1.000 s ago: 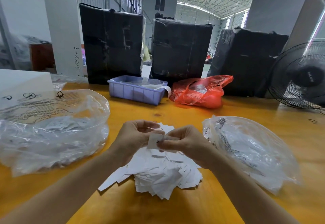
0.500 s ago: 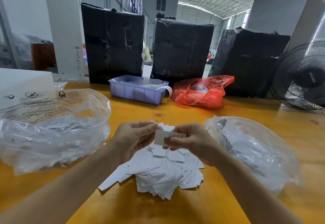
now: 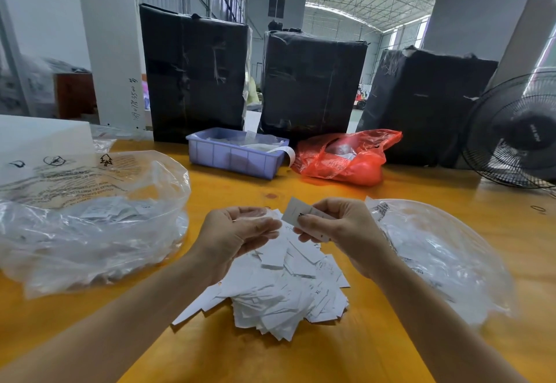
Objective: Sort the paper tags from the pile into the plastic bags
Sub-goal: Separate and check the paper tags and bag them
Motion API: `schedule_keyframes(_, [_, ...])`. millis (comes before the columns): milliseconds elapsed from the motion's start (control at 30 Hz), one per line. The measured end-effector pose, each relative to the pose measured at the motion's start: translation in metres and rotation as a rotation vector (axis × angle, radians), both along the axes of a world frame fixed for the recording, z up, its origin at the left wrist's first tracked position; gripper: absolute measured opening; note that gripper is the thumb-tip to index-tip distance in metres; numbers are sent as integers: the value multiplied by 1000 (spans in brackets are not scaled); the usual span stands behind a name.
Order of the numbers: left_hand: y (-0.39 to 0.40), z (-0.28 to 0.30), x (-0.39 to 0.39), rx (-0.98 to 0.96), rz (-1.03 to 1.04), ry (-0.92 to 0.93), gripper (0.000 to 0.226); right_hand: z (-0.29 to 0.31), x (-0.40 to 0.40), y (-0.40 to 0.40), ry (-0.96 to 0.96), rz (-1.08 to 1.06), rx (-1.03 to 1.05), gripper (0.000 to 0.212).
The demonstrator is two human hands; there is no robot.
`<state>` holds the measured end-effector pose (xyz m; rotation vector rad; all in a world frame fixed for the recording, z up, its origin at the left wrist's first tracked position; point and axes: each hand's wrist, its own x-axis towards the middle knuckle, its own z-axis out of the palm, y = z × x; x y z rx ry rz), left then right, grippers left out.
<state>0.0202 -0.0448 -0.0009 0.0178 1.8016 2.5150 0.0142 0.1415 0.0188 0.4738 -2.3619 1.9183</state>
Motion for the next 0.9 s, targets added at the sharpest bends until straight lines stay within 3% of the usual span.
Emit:
schedule_keyframes(267, [0, -3, -3, 41, -36, 2, 37, 1, 1, -1, -72, -31, -2, 11])
schedule_keyframes(700, [1, -3, -2, 34, -41, 23, 36, 1, 4, -6, -103, -42, -19, 11])
schedule_keyframes(900, [1, -3, -2, 23, -2, 22, 17, 0, 3, -5, -92, -45, -10, 10])
